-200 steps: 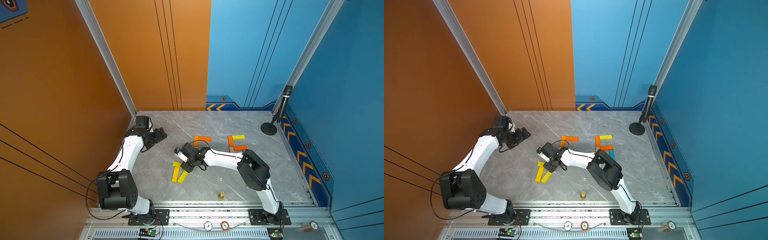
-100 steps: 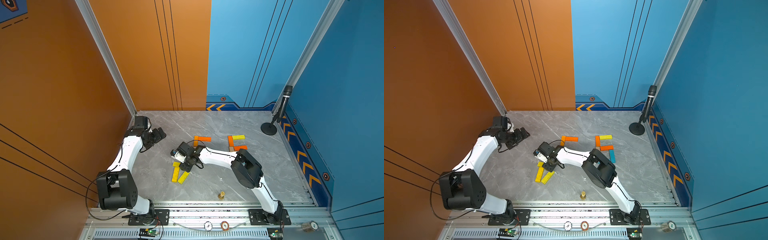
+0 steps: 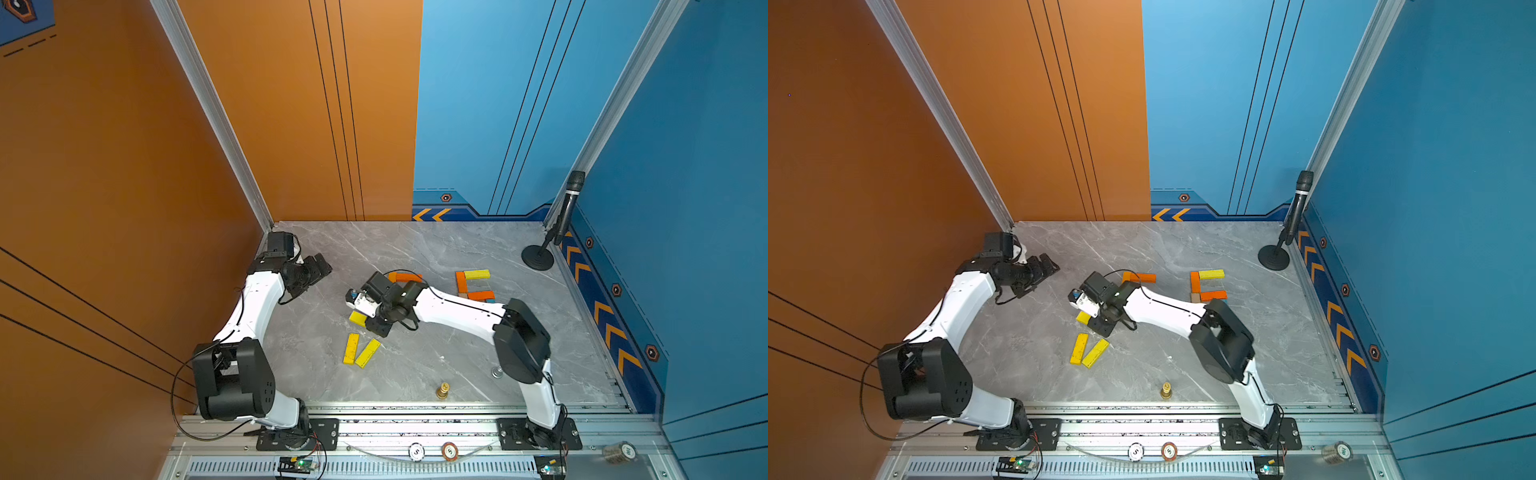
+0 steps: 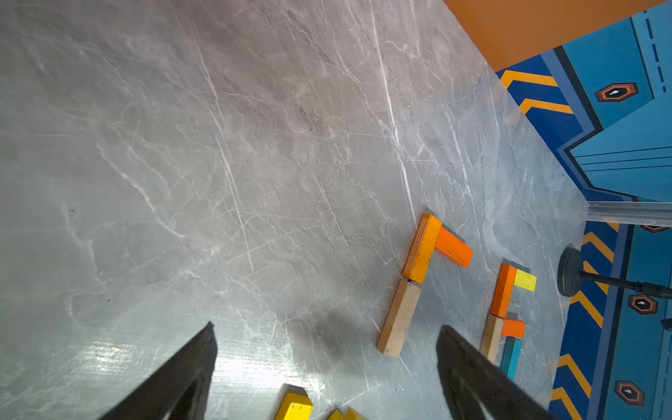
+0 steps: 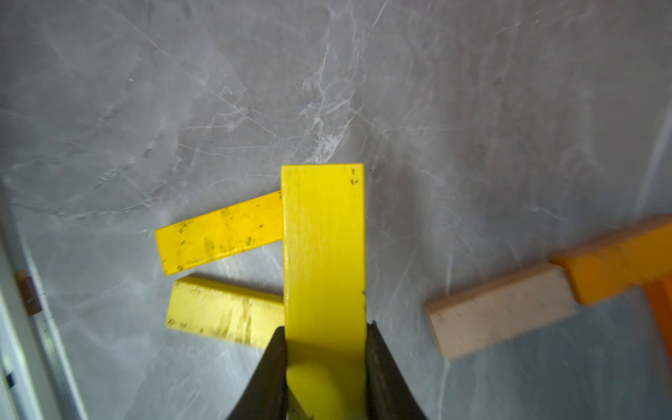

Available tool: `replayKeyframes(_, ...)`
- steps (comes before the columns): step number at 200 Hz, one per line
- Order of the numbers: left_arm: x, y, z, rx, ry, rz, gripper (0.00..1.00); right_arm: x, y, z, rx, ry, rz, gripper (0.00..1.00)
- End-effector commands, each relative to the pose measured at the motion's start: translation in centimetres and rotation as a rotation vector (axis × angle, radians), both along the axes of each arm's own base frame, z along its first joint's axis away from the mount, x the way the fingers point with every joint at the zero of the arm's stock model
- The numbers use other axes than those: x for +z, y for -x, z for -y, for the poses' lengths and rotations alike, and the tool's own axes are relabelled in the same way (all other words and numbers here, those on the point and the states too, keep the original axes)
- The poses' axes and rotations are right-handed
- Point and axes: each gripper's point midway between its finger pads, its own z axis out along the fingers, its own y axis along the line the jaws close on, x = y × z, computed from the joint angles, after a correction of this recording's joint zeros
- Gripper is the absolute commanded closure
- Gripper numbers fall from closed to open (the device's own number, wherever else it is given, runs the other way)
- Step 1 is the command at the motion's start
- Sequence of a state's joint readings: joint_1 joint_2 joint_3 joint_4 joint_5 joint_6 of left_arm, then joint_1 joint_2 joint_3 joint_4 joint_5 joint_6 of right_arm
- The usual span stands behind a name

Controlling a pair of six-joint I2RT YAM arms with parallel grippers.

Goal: Assemble the number 6 with building blocks
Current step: Pick up the building block from the center of the board, then assemble the building block at the center of the board.

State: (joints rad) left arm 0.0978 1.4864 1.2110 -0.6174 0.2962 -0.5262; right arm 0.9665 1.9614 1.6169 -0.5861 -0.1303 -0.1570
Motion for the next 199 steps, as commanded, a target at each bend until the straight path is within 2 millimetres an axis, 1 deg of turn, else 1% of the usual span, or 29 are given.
replayKeyframes(1,-0.7,0.4,0.7,-0.011,0.027,-0.019,0.06,3.8,-0.4,3.5,-0.076,-0.033,0.057,0.74)
replayKeyframes(20,-0.7,0.4,1.3,-0.027,0.027,-0.02,0.06,3.2,-0.6,7.1,-0.153,-0.003,0.06,0.74)
replayKeyframes(21,-0.8,0.4,1.3,-0.028,0.027,-0.02,0.06,3.0,-0.6,7.5,-0.162,0.001,0.056,0.74)
replayKeyframes(29,-0.8,0.4,1.6,-0.036,0.024,-0.022,0.06,2.6,-0.7,8.8,-0.194,0.0,0.047,0.74)
replayKeyframes(48,-1.0,0.4,2.1,-0.048,0.018,-0.027,0.06,1.4,-1.2,11.1,-0.265,-0.009,0.031,0.73)
replayKeyframes(65,-1.1,0.4,2.8,-0.065,0.02,-0.03,0.06,0.2,-1.9,12.4,-0.312,-0.012,0.013,0.73)
replayKeyframes(86,-1.2,0.4,3.5,-0.085,0.021,-0.031,0.06,-1.6,-2.8,12.9,-0.346,-0.005,-0.015,0.73)
replayKeyframes(106,-1.3,0.5,3.8,-0.098,0.018,-0.032,0.06,-4.0,-3.6,13.3,-0.369,0.041,-0.038,0.73)
replayKeyframes(125,-1.3,0.5,4.1,-0.106,0.018,-0.031,0.06,-5.5,-3.9,13.2,-0.375,0.055,-0.065,0.73)
replayKeyframes(169,-1.3,0.4,4.4,-0.115,0.033,-0.031,0.06,-8.4,-4.7,12.9,-0.379,0.105,-0.094,0.73)
replayKeyframes(199,-1.2,0.4,4.5,-0.118,0.035,-0.027,0.06,-9.2,-5.1,12.5,-0.366,0.136,-0.087,0.73)
